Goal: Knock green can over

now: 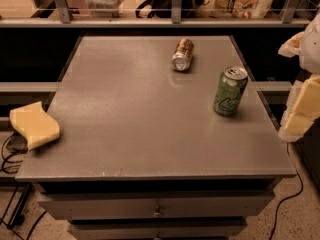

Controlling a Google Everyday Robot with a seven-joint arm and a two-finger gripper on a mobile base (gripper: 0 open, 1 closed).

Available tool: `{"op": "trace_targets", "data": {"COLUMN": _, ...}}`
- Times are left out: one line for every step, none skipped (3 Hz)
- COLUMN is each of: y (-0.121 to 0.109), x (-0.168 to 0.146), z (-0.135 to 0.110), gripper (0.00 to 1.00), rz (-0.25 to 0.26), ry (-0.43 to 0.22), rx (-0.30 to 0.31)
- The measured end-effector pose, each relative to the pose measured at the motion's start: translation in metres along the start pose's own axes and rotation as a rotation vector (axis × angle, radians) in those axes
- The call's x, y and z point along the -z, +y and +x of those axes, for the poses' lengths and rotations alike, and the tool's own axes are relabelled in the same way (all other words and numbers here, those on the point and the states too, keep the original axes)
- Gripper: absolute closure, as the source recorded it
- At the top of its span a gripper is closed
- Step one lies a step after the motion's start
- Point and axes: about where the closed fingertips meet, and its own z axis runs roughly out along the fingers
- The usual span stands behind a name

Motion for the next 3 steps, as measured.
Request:
{"op": "trace_targets", "data": {"y": -0.001, "x": 0.002, "z": -0.001, "gripper": 0.00, "rz": 0.009, "ry": -0.013, "rx": 0.007}}
{"op": "trace_targets", "data": {"y": -0.010, "x": -0.010, "z": -0.003, "gripper": 0.00, "rz": 0.013, "ry": -0.133, "rx": -0.010}}
{"op": "trace_targets", "data": {"y": -0.017, "x": -0.023, "z": -0.014, "gripper": 0.00, "rz": 0.018, "ry": -0.260, "rx": -0.008}}
